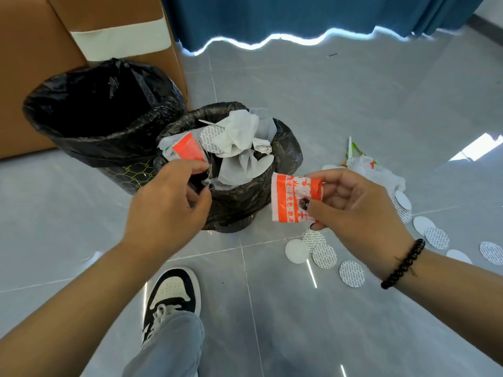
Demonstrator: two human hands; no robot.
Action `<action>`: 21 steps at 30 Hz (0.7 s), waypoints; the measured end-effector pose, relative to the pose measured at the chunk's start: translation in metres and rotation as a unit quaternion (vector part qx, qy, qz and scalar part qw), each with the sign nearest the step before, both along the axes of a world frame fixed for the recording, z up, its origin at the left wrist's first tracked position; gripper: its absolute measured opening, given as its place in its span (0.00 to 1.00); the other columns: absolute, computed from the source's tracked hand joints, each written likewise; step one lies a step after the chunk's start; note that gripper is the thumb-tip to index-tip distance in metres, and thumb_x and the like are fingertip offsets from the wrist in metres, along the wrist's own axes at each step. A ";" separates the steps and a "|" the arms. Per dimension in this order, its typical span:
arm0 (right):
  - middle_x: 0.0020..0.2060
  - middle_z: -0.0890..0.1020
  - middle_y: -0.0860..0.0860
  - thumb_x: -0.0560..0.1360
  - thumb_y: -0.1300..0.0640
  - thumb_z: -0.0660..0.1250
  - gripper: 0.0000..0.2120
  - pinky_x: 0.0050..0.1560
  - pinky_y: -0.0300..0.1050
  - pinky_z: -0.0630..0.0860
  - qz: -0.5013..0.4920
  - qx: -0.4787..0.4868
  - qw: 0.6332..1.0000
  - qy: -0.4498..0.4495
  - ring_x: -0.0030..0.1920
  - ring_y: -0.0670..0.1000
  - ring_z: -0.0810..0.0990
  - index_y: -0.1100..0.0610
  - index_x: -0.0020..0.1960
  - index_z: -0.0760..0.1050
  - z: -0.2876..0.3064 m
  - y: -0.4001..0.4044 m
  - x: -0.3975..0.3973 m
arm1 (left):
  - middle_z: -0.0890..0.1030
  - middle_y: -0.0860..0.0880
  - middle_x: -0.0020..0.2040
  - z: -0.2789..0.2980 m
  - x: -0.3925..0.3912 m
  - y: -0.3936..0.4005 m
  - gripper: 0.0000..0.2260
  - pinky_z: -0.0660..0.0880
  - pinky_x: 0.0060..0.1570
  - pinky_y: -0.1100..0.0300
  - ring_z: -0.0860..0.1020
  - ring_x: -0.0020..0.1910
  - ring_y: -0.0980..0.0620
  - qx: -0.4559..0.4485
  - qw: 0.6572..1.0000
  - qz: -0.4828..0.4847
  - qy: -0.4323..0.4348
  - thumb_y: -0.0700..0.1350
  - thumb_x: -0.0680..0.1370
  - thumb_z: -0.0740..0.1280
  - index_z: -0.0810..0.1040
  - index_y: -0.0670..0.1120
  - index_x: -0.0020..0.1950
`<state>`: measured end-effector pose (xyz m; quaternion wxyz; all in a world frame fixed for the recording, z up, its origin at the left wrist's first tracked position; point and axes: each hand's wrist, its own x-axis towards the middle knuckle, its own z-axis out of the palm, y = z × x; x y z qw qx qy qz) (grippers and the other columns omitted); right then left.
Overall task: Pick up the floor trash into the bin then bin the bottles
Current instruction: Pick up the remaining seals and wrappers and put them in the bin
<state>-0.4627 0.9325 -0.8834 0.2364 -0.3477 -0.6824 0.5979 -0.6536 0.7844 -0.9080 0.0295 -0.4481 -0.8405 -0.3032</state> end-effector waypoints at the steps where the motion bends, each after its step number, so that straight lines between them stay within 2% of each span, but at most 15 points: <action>1: 0.39 0.84 0.52 0.70 0.69 0.71 0.15 0.32 0.40 0.80 -0.005 0.020 1.000 -0.005 0.38 0.52 0.83 0.52 0.50 0.77 0.001 0.002 0.000 | 0.80 0.53 0.44 -0.003 -0.007 -0.001 0.13 0.75 0.37 0.57 0.77 0.34 0.58 -0.027 0.999 -0.002 0.026 0.44 0.74 0.70 0.78 0.50 0.58; 3: 0.38 0.83 0.51 0.69 0.68 0.71 0.16 0.33 0.42 0.81 -0.011 0.066 0.998 -0.016 0.38 0.52 0.83 0.50 0.51 0.76 0.004 0.005 -0.002 | 0.81 0.50 0.47 -0.012 -0.018 0.000 0.08 0.77 0.38 0.54 0.80 0.40 0.48 -0.079 0.993 -0.028 0.078 0.46 0.77 0.66 0.80 0.48 0.54; 5: 0.37 0.83 0.49 0.69 0.67 0.71 0.17 0.36 0.44 0.82 -0.010 0.123 0.992 -0.024 0.36 0.49 0.82 0.49 0.50 0.74 0.007 0.008 -0.005 | 0.81 0.48 0.44 -0.017 -0.024 0.004 0.11 0.76 0.37 0.53 0.79 0.42 0.44 -0.109 0.987 -0.056 0.107 0.48 0.80 0.61 0.81 0.46 0.49; 8: 0.37 0.82 0.45 0.69 0.66 0.71 0.17 0.37 0.43 0.81 -0.008 0.183 0.983 -0.031 0.37 0.47 0.81 0.47 0.48 0.71 0.009 0.010 -0.009 | 0.81 0.46 0.46 -0.018 -0.021 0.011 0.07 0.76 0.41 0.53 0.79 0.44 0.44 -0.120 0.980 -0.129 0.098 0.45 0.77 0.67 0.81 0.43 0.51; 10: 0.37 0.81 0.44 0.69 0.66 0.71 0.17 0.36 0.40 0.80 -0.001 0.198 0.980 -0.025 0.37 0.47 0.80 0.46 0.47 0.70 0.009 0.010 -0.012 | 0.81 0.46 0.48 -0.020 -0.015 0.010 0.09 0.78 0.41 0.52 0.80 0.46 0.44 -0.119 0.974 -0.174 0.086 0.44 0.75 0.71 0.81 0.43 0.53; 13: 0.38 0.80 0.44 0.70 0.65 0.71 0.18 0.34 0.35 0.77 0.016 0.223 0.975 -0.015 0.37 0.45 0.80 0.45 0.47 0.68 0.006 0.008 -0.017 | 0.81 0.48 0.46 -0.025 -0.005 0.004 0.09 0.78 0.38 0.56 0.81 0.43 0.46 -0.090 0.969 -0.209 0.093 0.46 0.76 0.67 0.81 0.44 0.52; 15: 0.39 0.81 0.45 0.70 0.65 0.71 0.18 0.35 0.35 0.76 0.022 0.226 0.974 -0.006 0.35 0.45 0.79 0.46 0.48 0.68 -0.001 0.007 -0.022 | 0.81 0.49 0.45 -0.030 0.002 0.000 0.13 0.76 0.39 0.61 0.80 0.43 0.49 -0.073 0.968 -0.223 0.092 0.50 0.76 0.62 0.82 0.45 0.50; 18: 0.39 0.80 0.43 0.70 0.62 0.72 0.16 0.35 0.33 0.76 0.047 0.256 0.965 -0.029 0.35 0.42 0.78 0.49 0.50 0.68 -0.015 0.006 -0.030 | 0.81 0.49 0.45 -0.036 0.011 -0.005 0.14 0.78 0.40 0.60 0.80 0.44 0.50 -0.043 0.967 -0.238 0.077 0.51 0.76 0.62 0.83 0.45 0.50; 21: 0.39 0.79 0.44 0.71 0.60 0.72 0.08 0.38 0.37 0.78 0.107 0.375 0.919 -0.063 0.35 0.40 0.76 0.53 0.47 0.74 -0.028 0.005 -0.034 | 0.81 0.49 0.45 -0.039 0.014 -0.007 0.13 0.79 0.40 0.59 0.79 0.44 0.51 -0.035 0.967 -0.244 0.066 0.51 0.76 0.63 0.83 0.45 0.51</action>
